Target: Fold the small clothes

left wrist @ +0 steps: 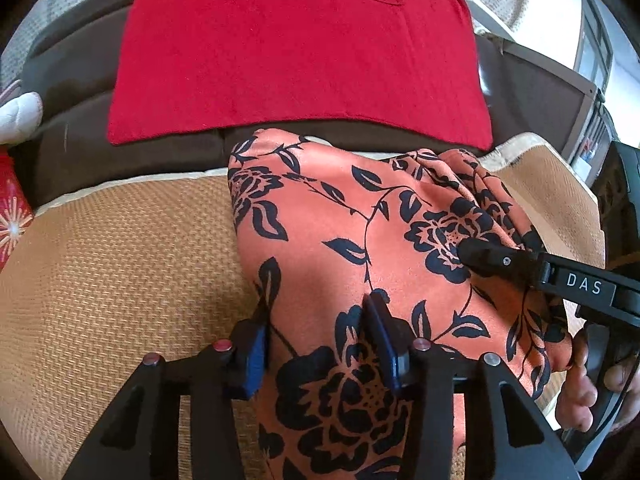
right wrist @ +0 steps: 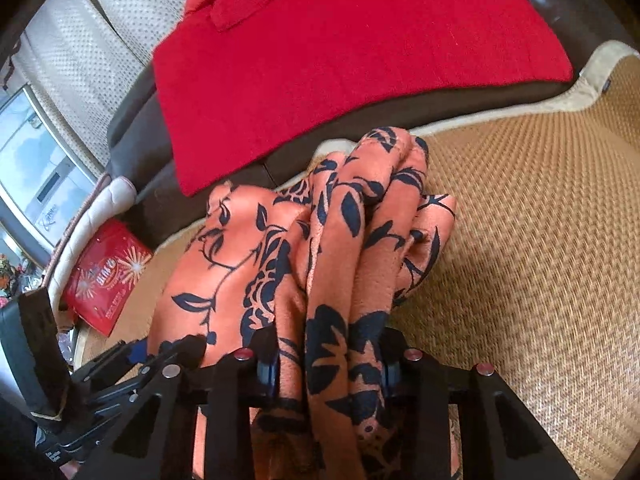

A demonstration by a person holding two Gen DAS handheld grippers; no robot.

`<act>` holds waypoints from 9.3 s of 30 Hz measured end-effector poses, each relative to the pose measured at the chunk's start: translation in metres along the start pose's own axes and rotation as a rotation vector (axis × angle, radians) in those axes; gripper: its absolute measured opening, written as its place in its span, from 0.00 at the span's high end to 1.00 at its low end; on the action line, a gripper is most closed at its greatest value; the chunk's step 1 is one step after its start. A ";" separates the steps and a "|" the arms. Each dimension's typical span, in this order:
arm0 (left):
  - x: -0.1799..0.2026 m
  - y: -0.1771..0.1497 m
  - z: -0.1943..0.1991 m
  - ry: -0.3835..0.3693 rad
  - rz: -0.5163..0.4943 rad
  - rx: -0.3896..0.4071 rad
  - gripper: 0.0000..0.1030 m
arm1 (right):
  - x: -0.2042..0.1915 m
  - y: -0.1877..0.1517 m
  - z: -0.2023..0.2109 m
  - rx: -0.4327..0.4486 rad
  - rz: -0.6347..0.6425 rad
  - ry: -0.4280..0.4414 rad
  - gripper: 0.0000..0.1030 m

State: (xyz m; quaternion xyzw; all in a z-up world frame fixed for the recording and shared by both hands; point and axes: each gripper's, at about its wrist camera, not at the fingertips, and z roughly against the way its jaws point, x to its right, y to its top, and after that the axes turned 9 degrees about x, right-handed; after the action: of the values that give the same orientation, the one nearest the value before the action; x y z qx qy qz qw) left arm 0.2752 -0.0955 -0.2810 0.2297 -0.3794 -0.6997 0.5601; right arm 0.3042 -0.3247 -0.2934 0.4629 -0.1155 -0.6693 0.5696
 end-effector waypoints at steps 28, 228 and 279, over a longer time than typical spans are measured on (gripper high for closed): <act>-0.033 0.002 0.000 0.204 0.046 -0.101 0.52 | -0.025 -0.007 -0.055 -0.082 -0.009 -0.002 0.67; -0.007 0.021 0.373 0.425 -0.028 0.399 0.01 | -0.232 -0.048 0.272 0.216 0.329 -0.173 0.27; -0.042 0.051 0.273 0.445 0.041 0.286 0.01 | -0.210 0.004 0.163 0.139 0.385 -0.207 0.27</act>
State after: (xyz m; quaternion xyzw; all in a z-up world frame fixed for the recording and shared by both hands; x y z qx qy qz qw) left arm 0.1136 0.0148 -0.0790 0.4468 -0.3466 -0.5598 0.6057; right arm 0.1679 -0.2040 -0.0995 0.3992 -0.3056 -0.5827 0.6386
